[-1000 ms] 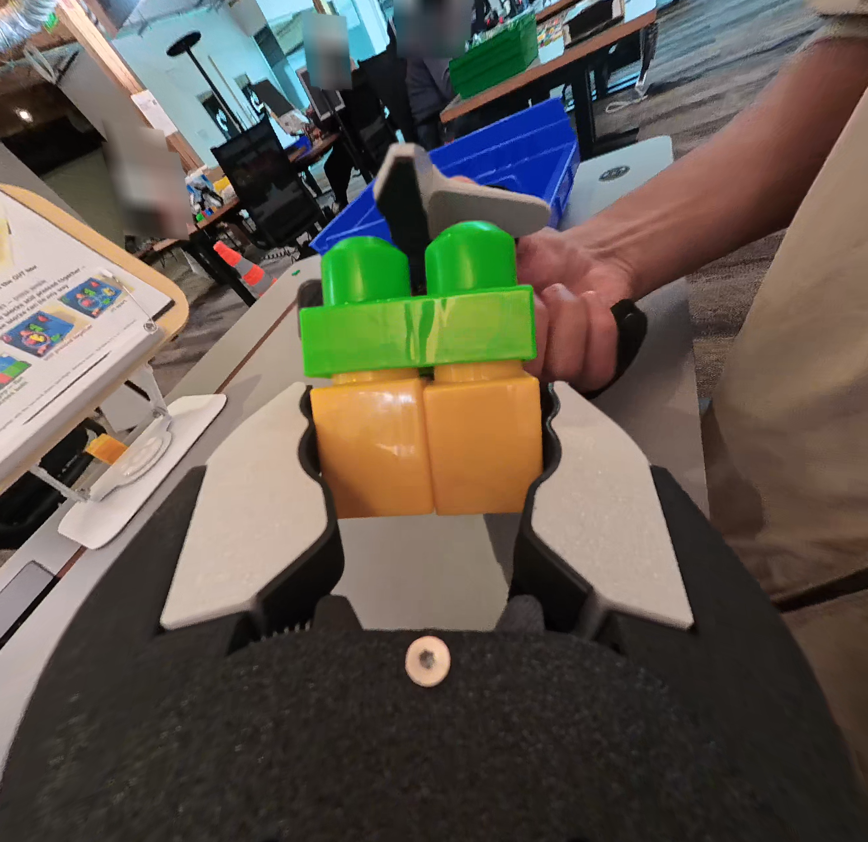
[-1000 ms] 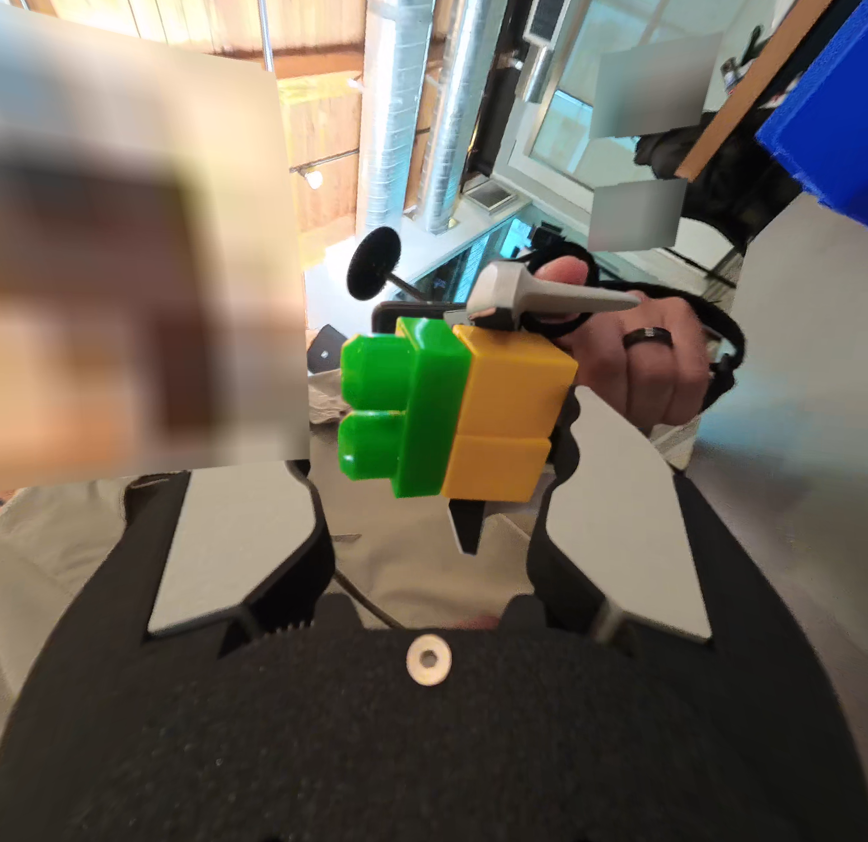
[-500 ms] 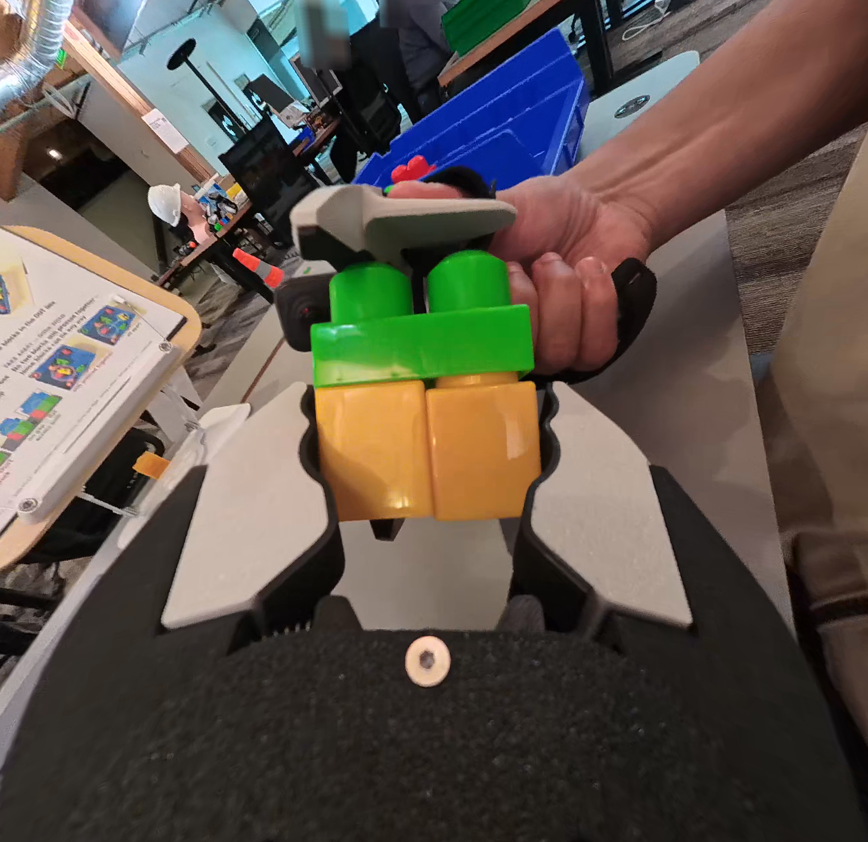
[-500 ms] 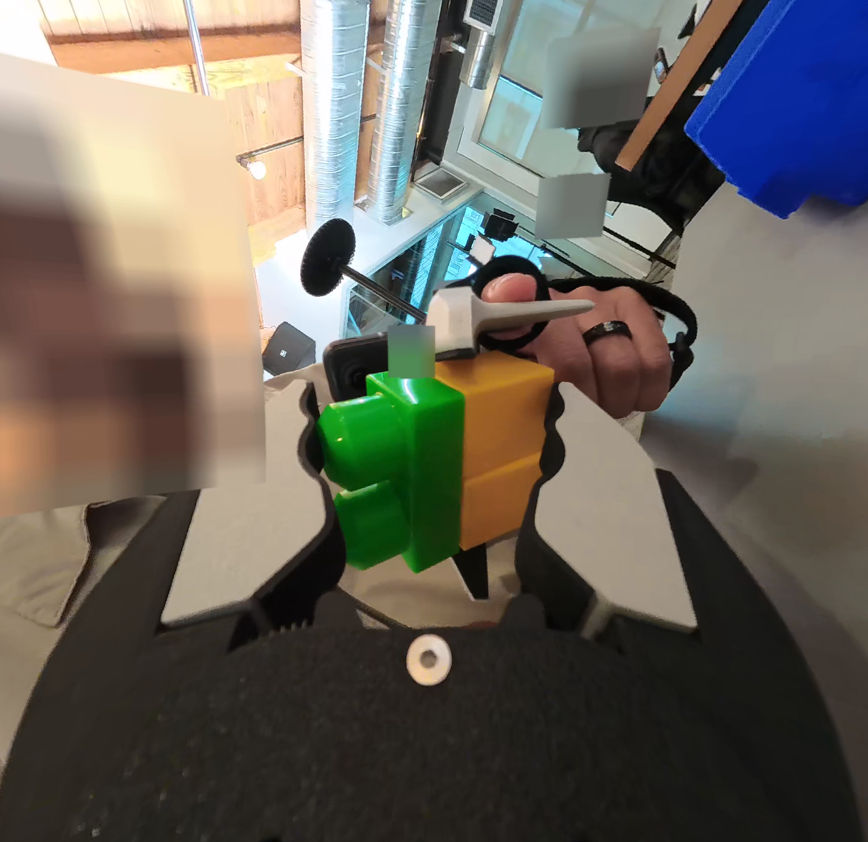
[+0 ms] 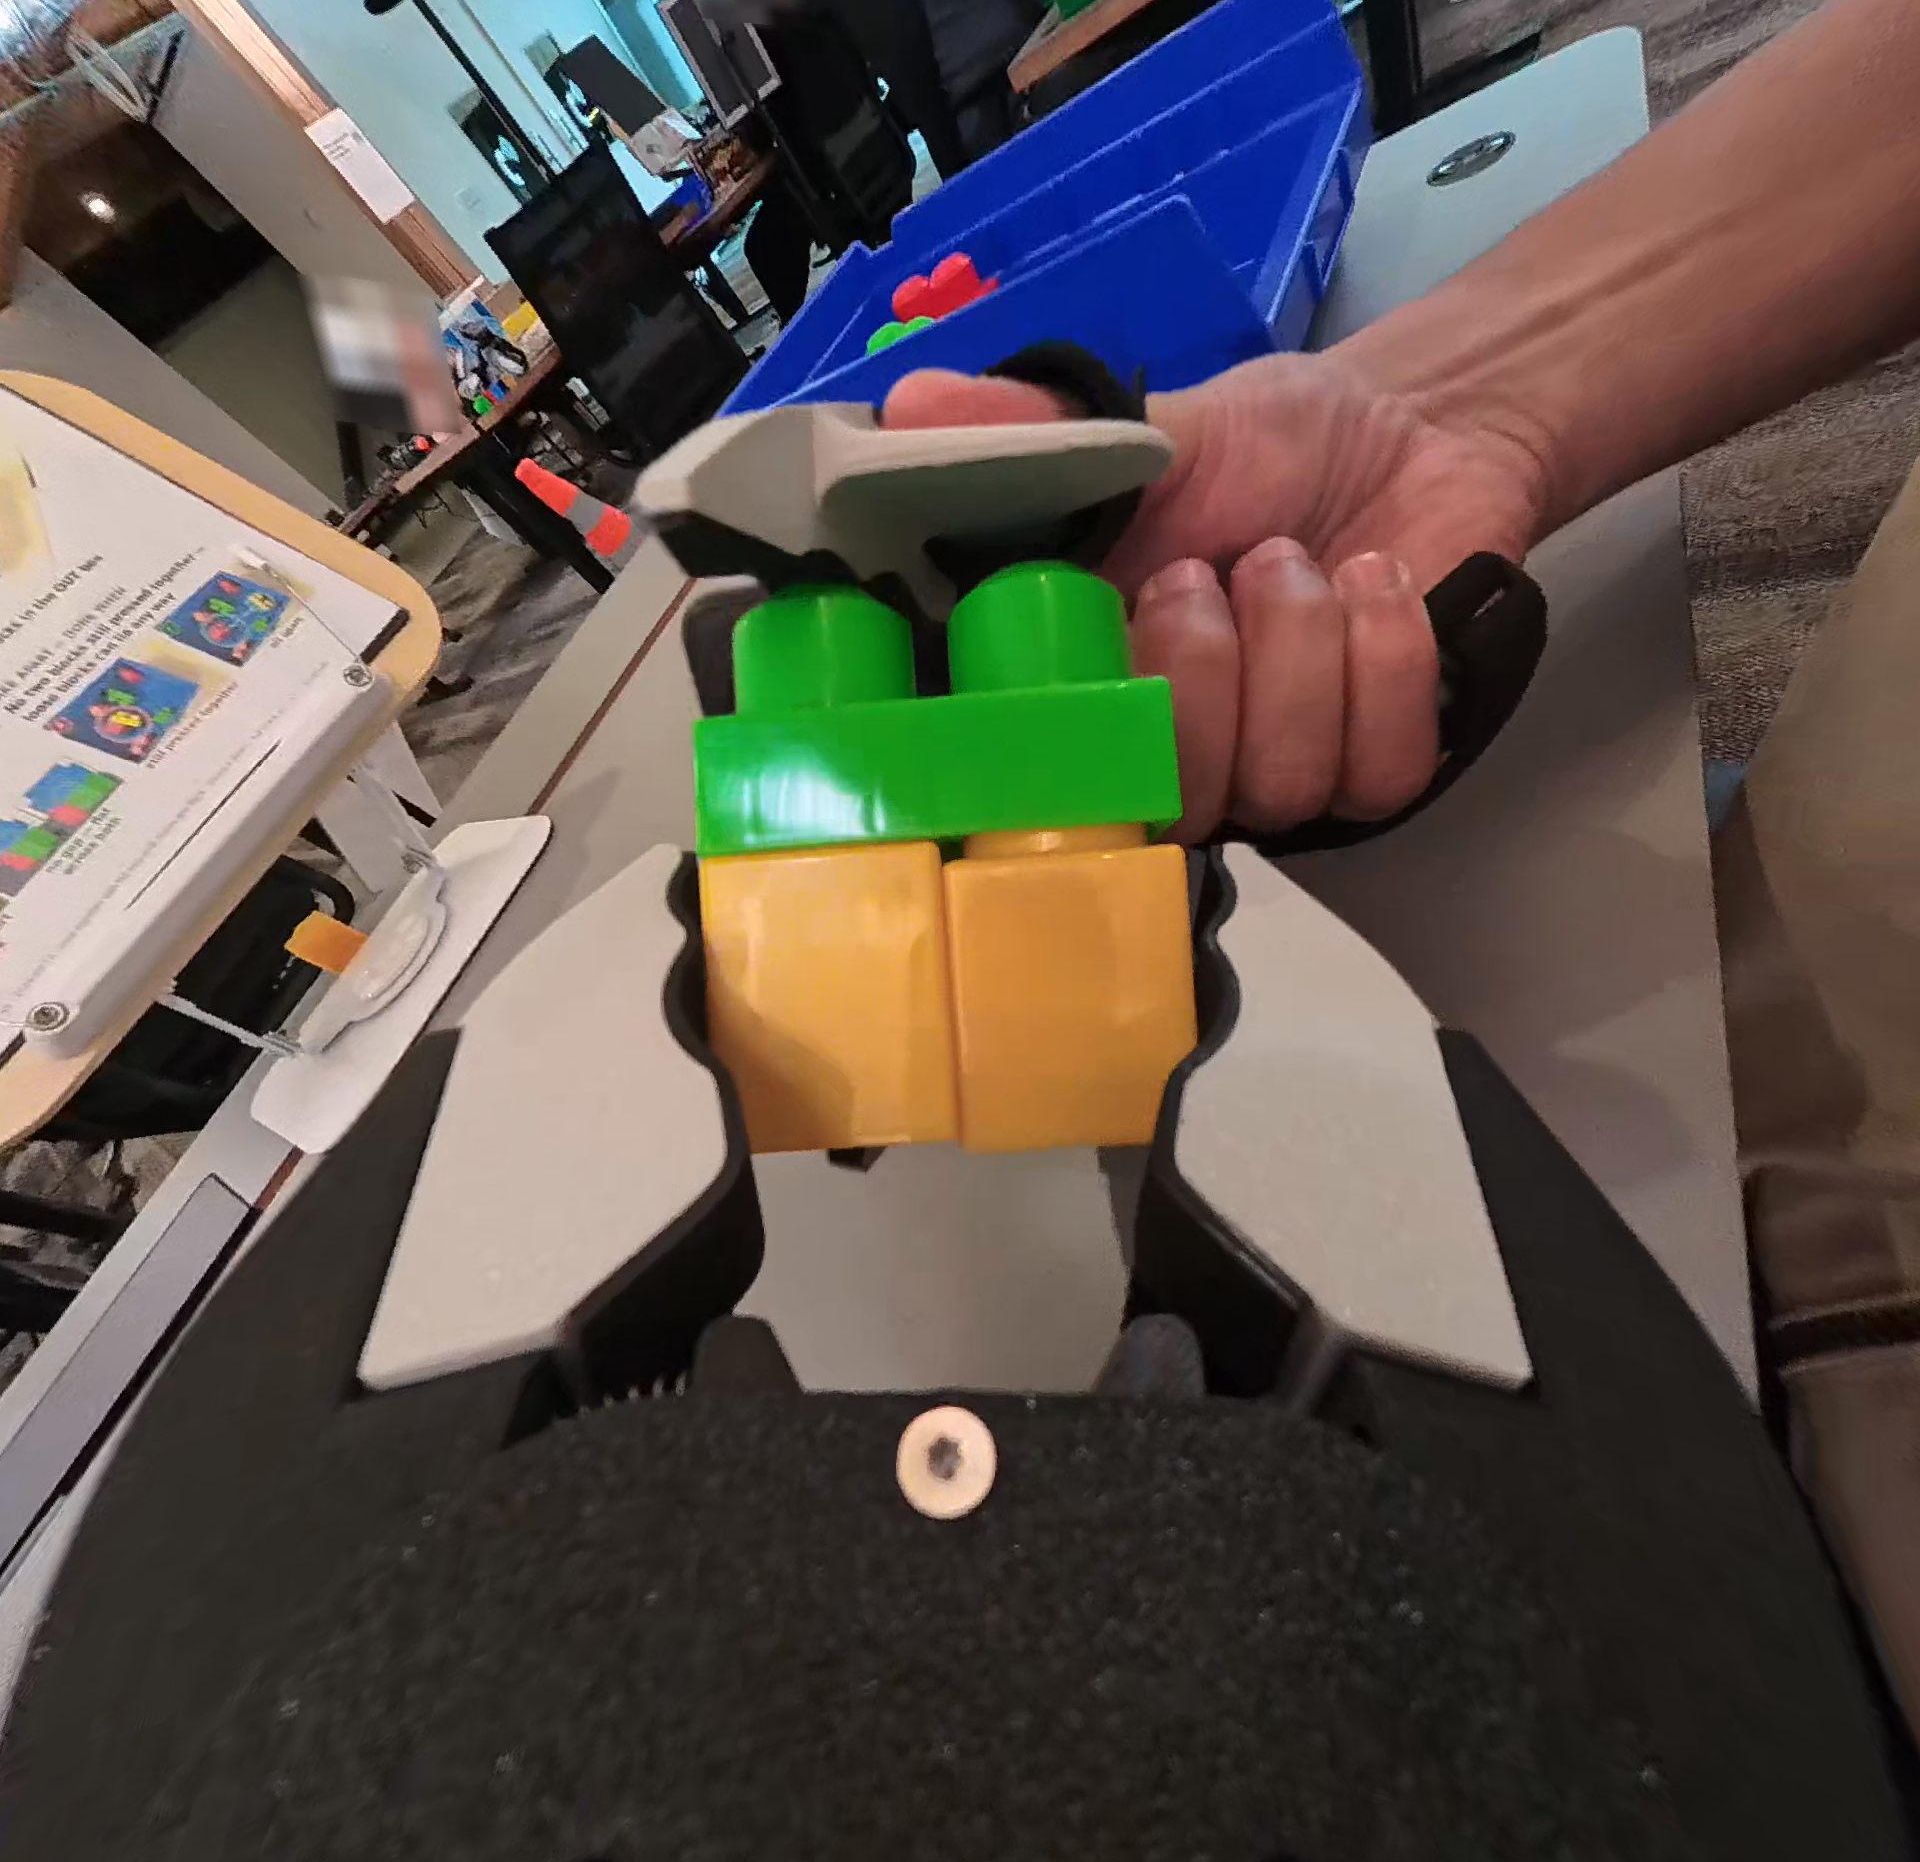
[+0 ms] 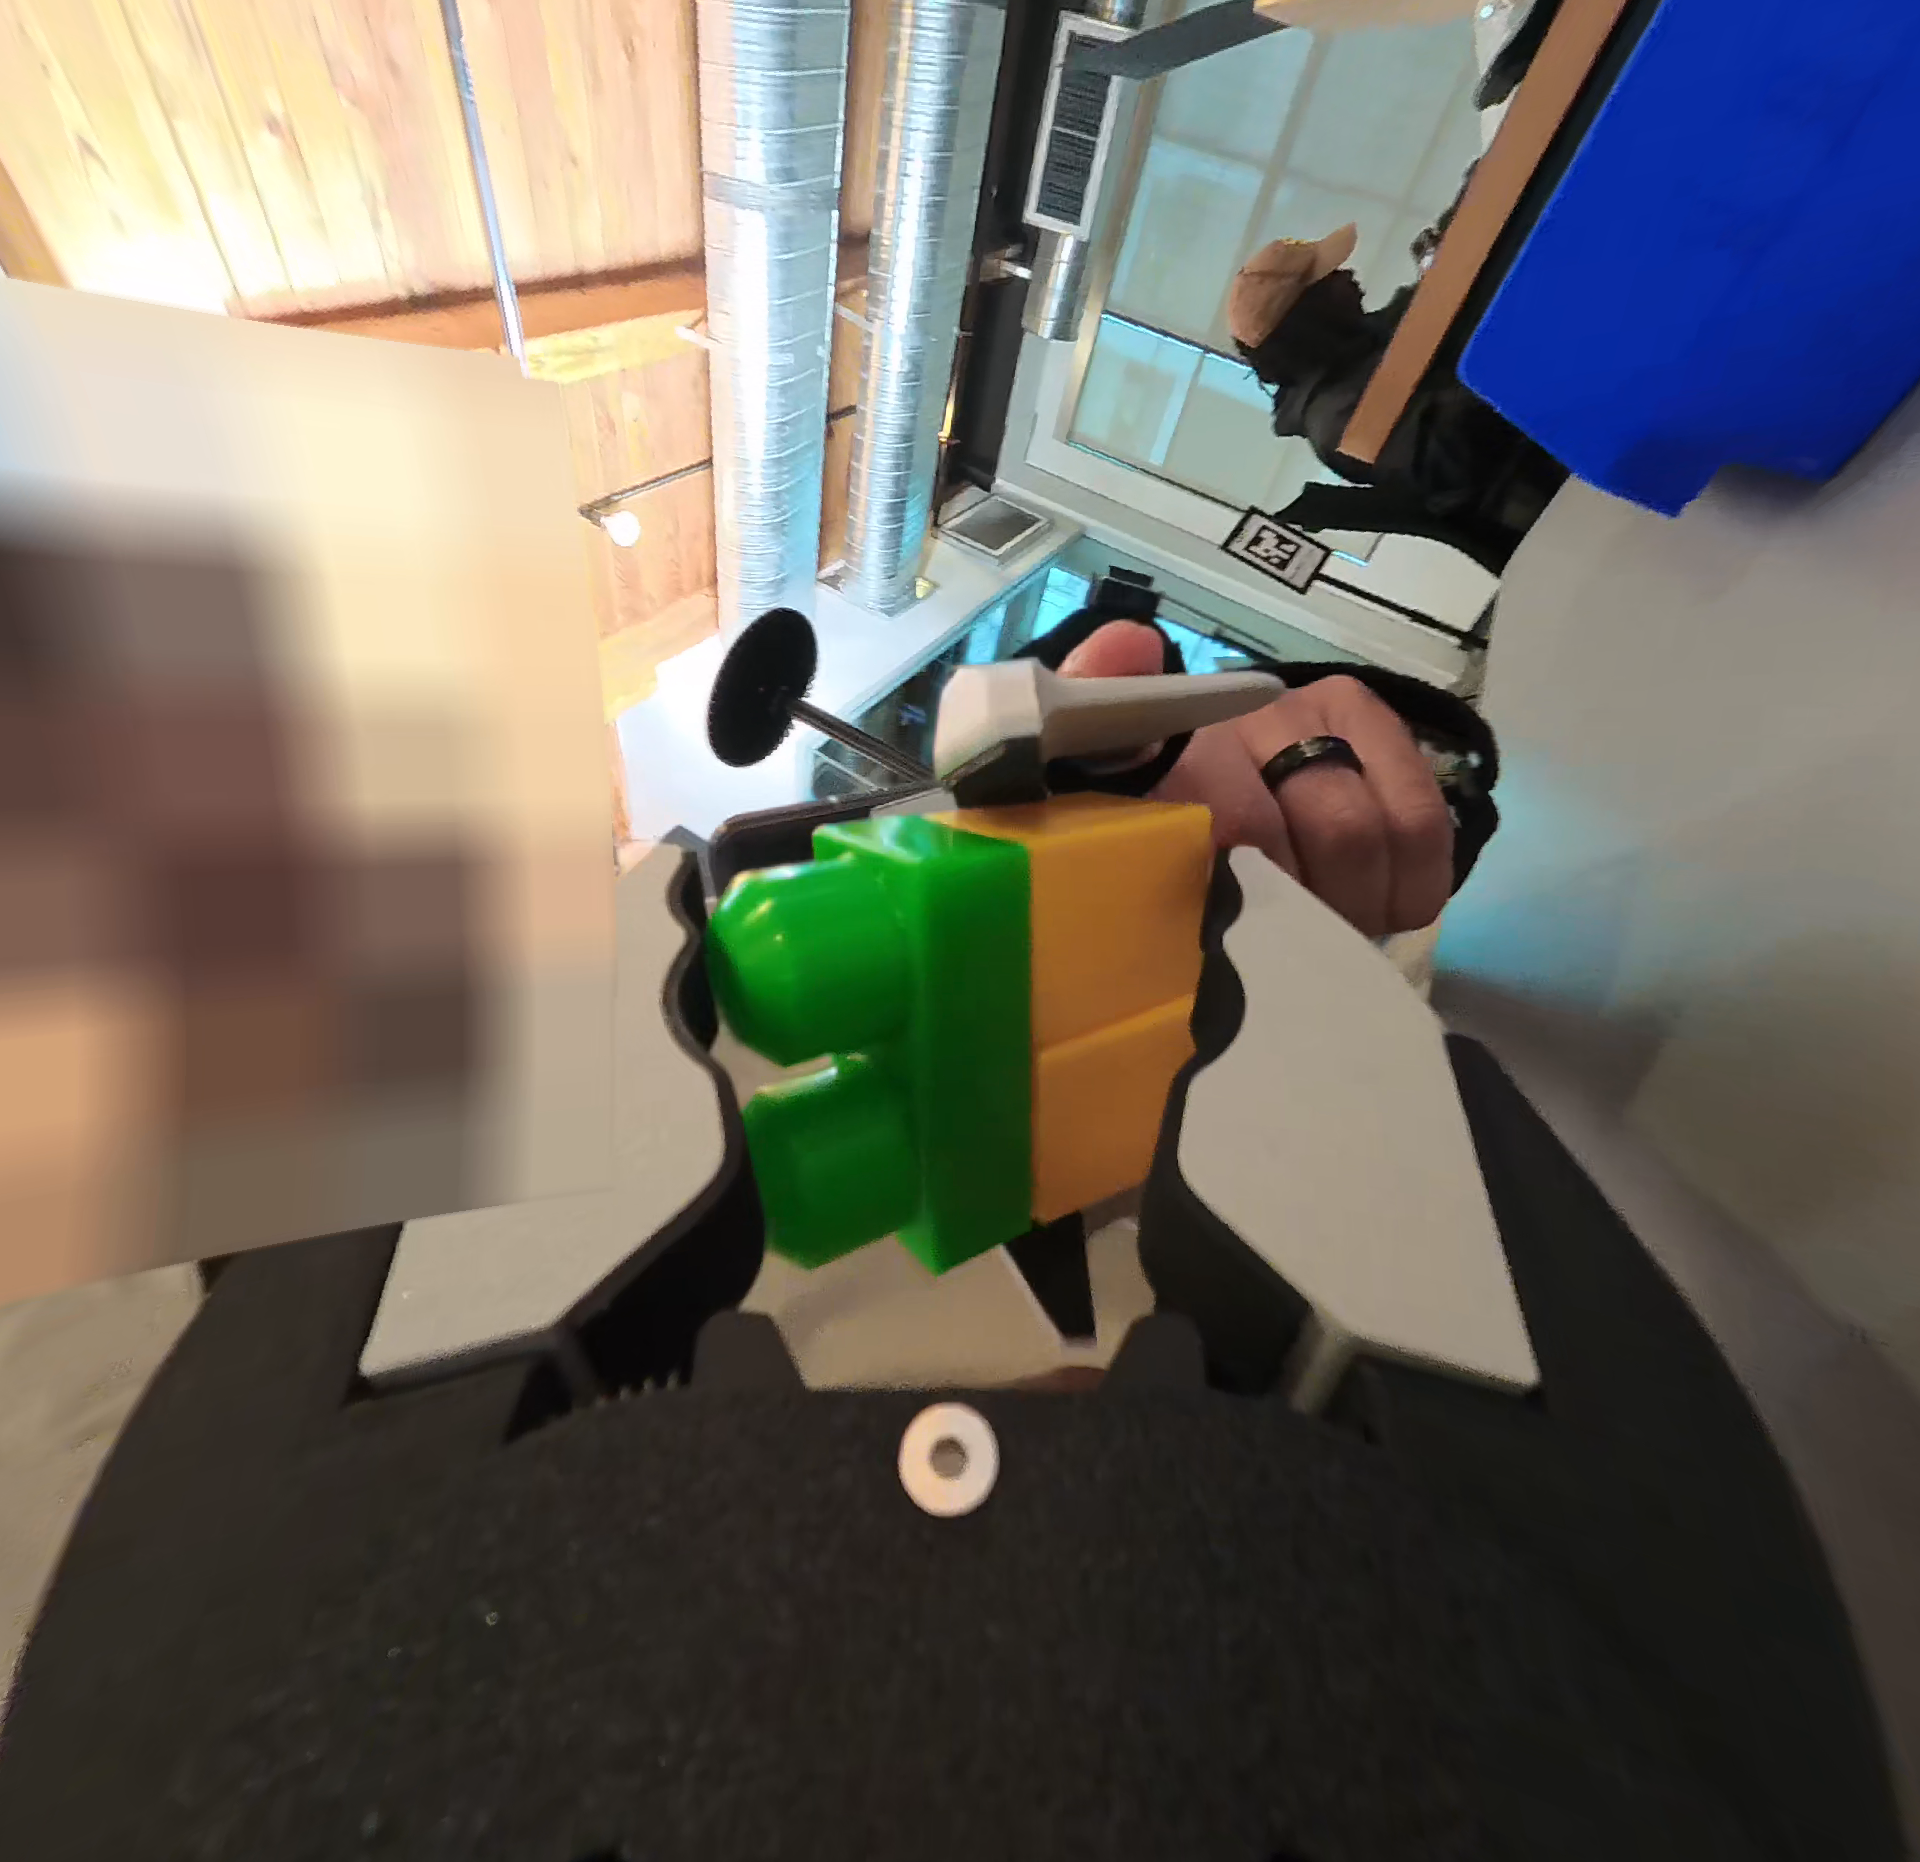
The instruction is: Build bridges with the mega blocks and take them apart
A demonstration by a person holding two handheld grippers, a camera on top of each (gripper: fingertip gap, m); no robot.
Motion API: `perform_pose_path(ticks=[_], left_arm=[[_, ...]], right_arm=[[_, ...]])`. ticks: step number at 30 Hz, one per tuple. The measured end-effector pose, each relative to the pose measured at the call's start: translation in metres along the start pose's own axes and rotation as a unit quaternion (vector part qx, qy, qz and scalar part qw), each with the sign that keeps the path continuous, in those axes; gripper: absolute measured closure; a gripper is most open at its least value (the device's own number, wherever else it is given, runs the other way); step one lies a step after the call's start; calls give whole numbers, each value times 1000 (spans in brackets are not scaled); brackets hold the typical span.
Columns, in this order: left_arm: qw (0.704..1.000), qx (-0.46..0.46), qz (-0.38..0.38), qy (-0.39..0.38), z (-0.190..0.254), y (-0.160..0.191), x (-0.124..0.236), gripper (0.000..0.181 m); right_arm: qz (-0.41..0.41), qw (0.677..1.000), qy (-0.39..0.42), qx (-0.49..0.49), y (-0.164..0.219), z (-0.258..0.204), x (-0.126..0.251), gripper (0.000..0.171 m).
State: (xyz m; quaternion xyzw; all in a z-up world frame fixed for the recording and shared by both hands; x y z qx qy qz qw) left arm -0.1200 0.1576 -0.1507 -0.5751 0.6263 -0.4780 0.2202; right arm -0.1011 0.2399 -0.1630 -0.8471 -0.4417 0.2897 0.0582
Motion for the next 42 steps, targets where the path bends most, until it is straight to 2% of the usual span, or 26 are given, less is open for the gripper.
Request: perform_pose_path(ticks=[2, 4, 5, 6, 8, 9, 13, 17, 21, 42], left_arm=[[1000, 12, 0, 0, -2, 3, 2, 92], [1000, 26, -9, -11, -9, 9, 5, 92], [999, 32, -18, -14, -12, 14, 6, 92], [999, 38, -21, -21, -16, 18, 7, 92], [998, 47, -29, -24, -20, 24, 8, 92], [998, 45, -32, -27, -21, 25, 9, 92], [998, 40, -43, -33, -24, 27, 7, 92], [998, 35, -42, -39, -24, 25, 3, 92], [997, 61, -26, -32, -26, 23, 3, 92], [998, 44, -34, -20, -20, 24, 1, 93]], right_arm=[[3, 1000, 10, 13, -3, -5, 8, 78], [4, 998, 45, 39, -10, -11, 21, 82], [3, 996, 66, 56, -13, -15, 29, 90], [-8, 993, 89, 76, -16, -20, 36, 108], [-40, 974, 165, 150, -20, -28, 46, 162], [-55, 955, 219, 194, -22, -31, 50, 171], [-125, 901, 305, 281, -20, -46, 42, 171], [-160, 883, 332, 291, -14, -41, 30, 171], [-152, 887, 330, 285, -15, -41, 31, 171], [-189, 882, 337, 268, -8, -33, 34, 171]])
Point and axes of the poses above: each gripper's, where its closed fingertips meet, x back along the fingers, y out of its underside, z = x × y across the jaws, the point moved 7 cm from there along x, back along the fingers, and after that the axes turned 4 degrees about x, right-handed, at the moved point
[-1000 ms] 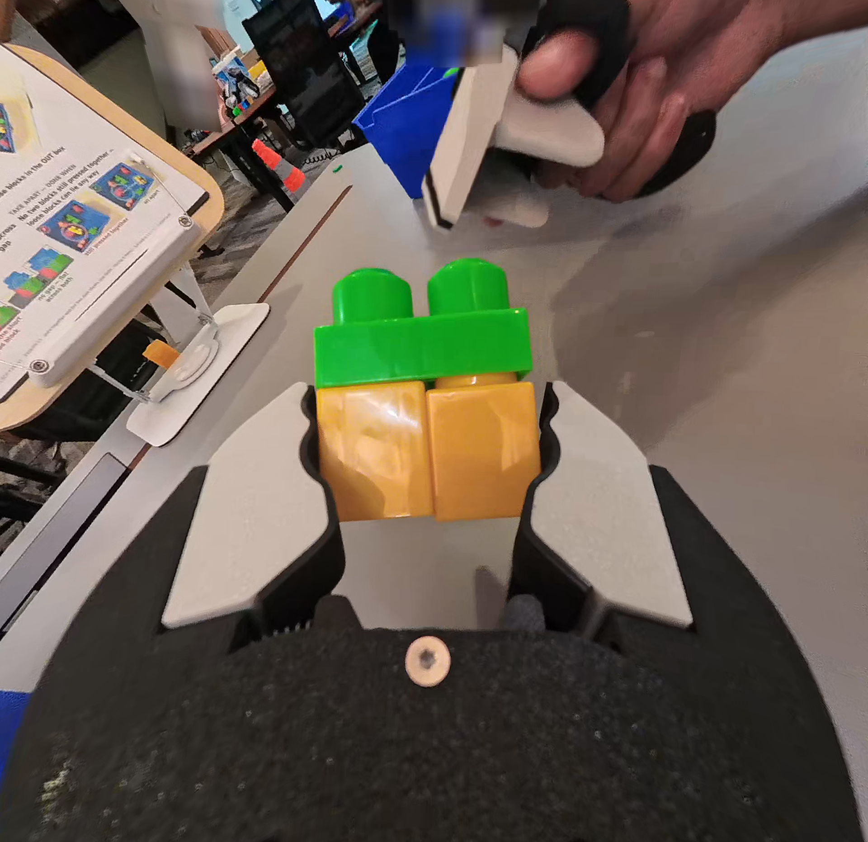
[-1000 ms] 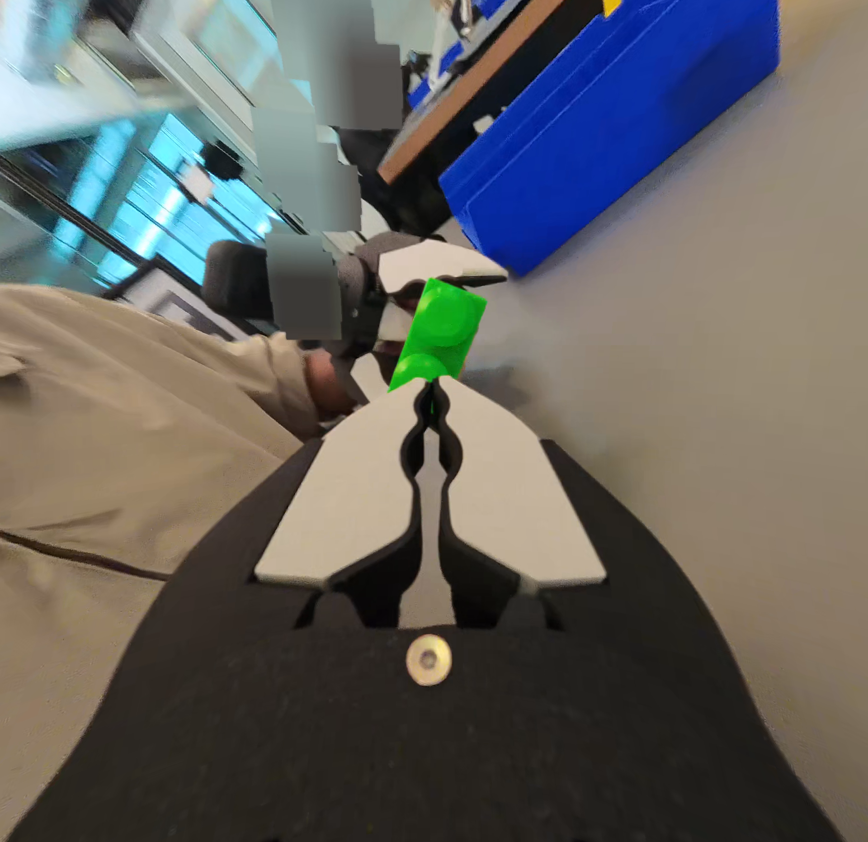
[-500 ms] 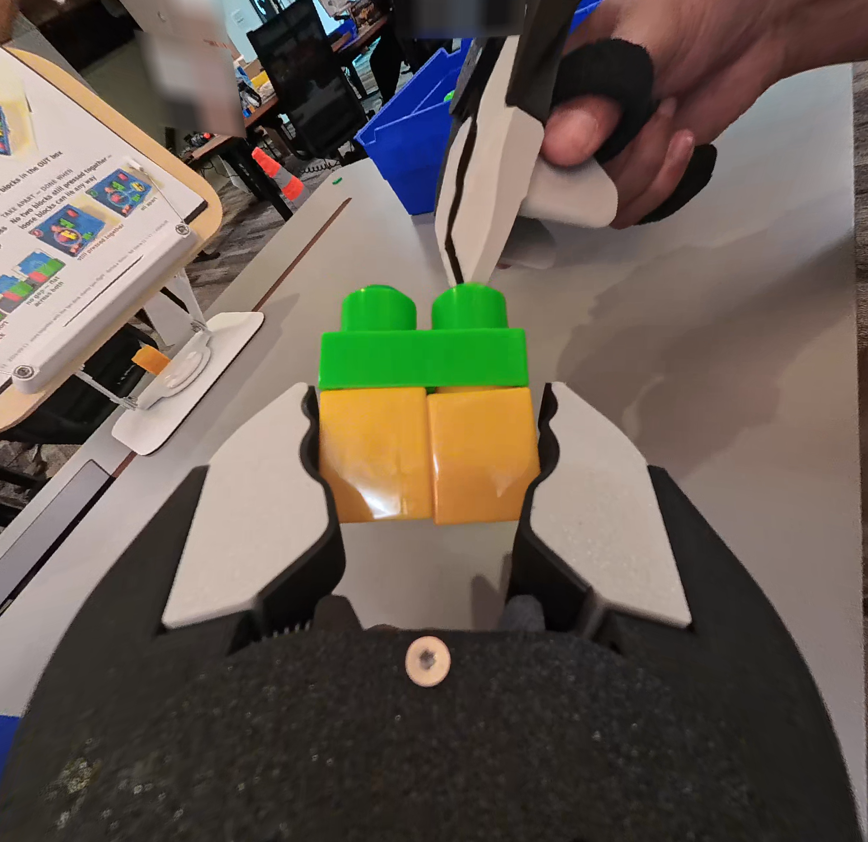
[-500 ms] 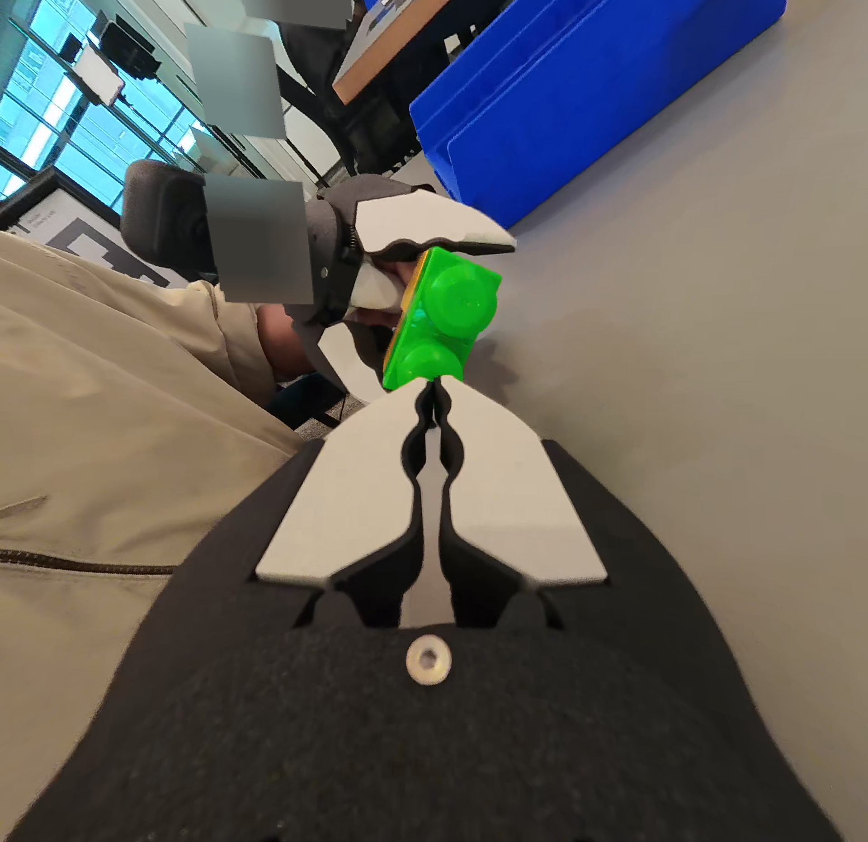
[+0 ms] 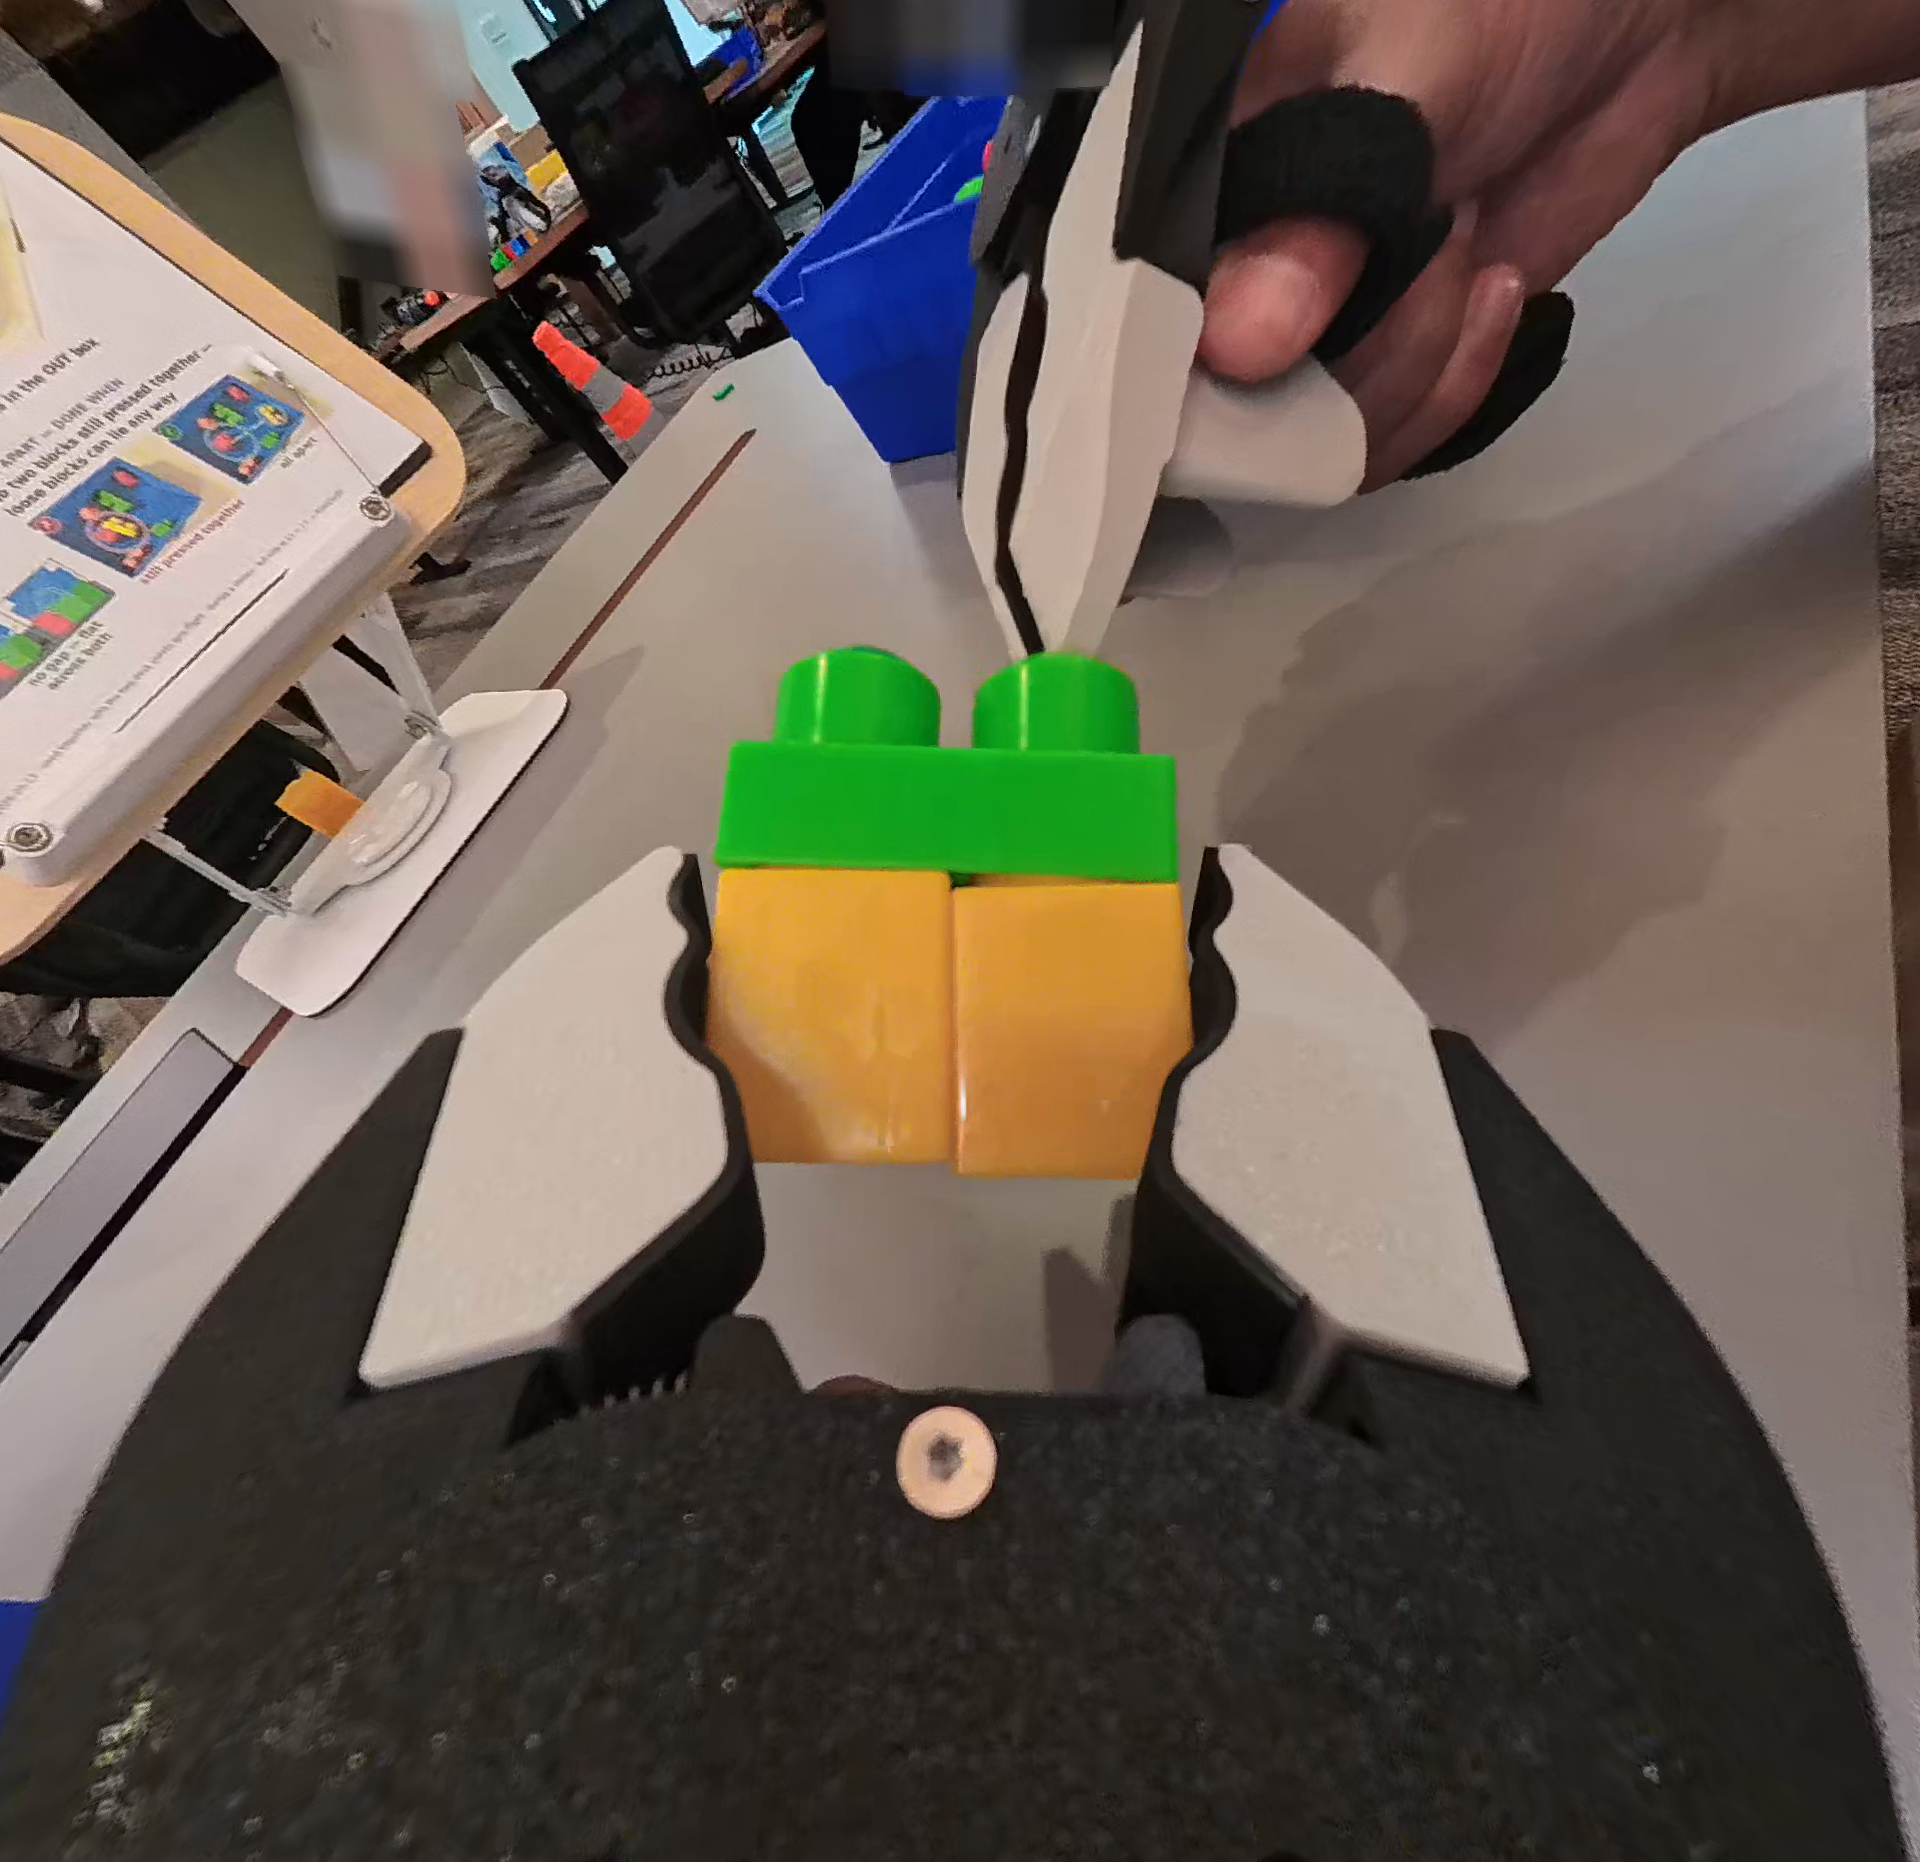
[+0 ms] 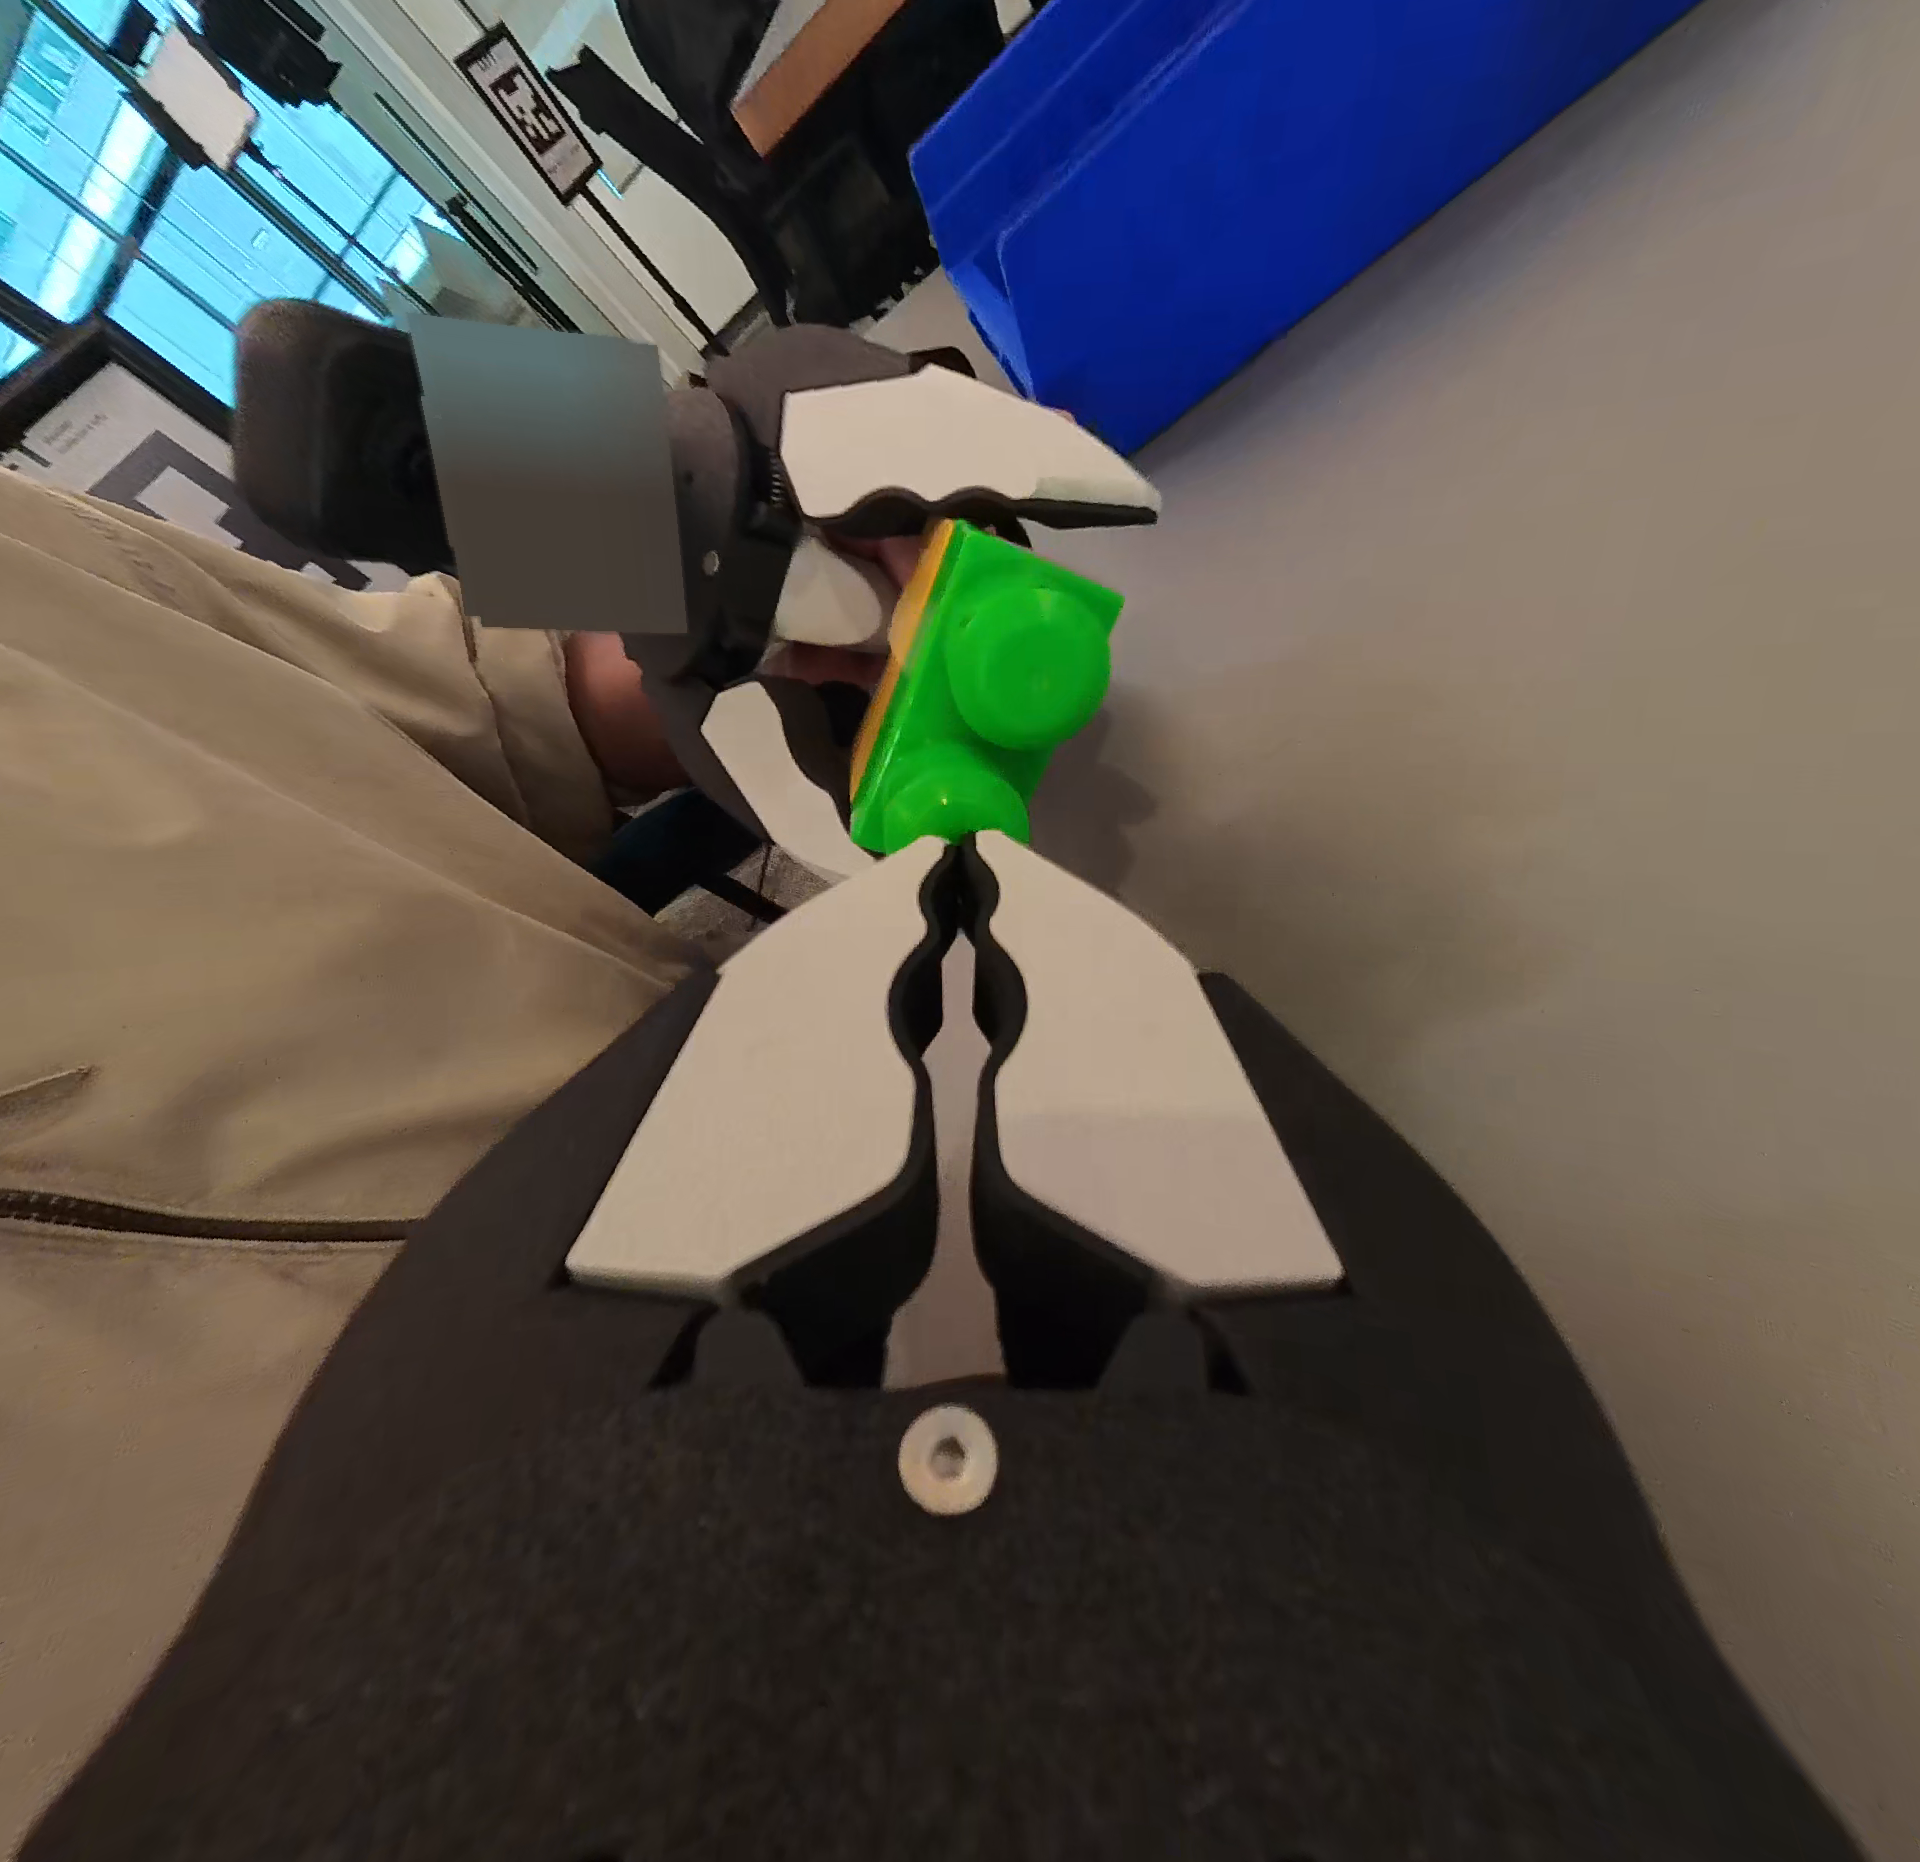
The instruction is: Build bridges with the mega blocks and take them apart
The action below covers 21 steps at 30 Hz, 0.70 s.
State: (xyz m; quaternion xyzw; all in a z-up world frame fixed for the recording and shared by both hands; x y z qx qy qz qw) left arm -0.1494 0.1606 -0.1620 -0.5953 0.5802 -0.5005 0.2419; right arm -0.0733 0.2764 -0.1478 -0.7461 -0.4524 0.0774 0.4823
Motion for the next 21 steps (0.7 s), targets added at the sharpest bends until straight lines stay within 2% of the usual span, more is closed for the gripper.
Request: perform_pose_path(ticks=[5, 11, 16, 21], left_arm=[[1000, -12, 1, -4, 0, -2, -1, 93], [1000, 14, 20, -1, -2, -5, -1, 93], [1000, 11, 24, -1, -3, -4, 0, 93], [999, 10, 34, 10, 5, -9, -3, 93]], right_arm=[[-5, 1000, 7, -5, 3, 5, -1, 171], [21, 1000, -14, -14, -1, 2, 5, 171], [69, 997, -25, -29, -8, 10, 18, 171], [66, 998, -15, -10, -16, 12, 8, 171]])
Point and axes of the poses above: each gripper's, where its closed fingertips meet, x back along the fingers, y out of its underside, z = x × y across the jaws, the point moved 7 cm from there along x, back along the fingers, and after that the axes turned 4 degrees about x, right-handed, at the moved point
